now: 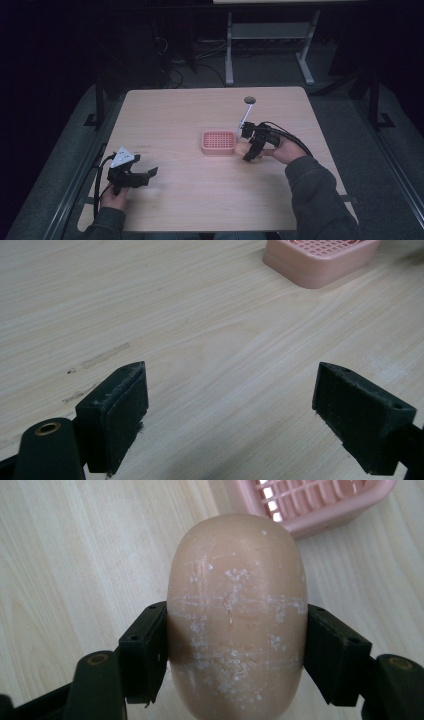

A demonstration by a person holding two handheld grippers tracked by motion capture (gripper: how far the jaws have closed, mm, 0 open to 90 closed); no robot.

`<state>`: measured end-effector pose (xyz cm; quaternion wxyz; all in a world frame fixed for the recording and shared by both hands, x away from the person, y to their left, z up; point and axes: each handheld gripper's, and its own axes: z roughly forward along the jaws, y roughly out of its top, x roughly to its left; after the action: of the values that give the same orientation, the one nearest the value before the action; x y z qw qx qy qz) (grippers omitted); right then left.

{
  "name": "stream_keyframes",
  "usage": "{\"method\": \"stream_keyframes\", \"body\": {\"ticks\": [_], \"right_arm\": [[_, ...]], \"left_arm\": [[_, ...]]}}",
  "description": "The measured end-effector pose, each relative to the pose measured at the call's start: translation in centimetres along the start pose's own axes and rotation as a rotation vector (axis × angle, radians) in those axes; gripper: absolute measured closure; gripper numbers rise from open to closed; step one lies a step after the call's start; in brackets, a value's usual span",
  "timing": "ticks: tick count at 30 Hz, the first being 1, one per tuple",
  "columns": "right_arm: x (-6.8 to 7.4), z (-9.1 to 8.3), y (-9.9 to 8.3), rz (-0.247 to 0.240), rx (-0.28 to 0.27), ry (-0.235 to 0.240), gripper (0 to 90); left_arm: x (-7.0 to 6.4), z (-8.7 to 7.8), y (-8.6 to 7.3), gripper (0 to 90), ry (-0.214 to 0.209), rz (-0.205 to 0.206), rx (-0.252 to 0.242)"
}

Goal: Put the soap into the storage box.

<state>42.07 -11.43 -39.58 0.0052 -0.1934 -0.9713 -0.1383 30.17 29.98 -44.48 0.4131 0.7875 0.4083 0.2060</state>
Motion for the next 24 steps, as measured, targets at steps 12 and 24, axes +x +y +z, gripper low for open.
{"method": "stream_keyframes", "body": {"ticks": [12,24], "right_arm": [[-0.1,-0.4,2.2,-0.030,-0.017,0.007,31.9],[-0.7,-1.1,4.9,-0.066,-0.016,-0.004,31.9]], "left_arm": [[-0.1,0.1,0.0,14.3,-0.004,0.003,-0.004],[0.0,0.0,0.1,14.3,-0.004,0.014,-0.003]]}}
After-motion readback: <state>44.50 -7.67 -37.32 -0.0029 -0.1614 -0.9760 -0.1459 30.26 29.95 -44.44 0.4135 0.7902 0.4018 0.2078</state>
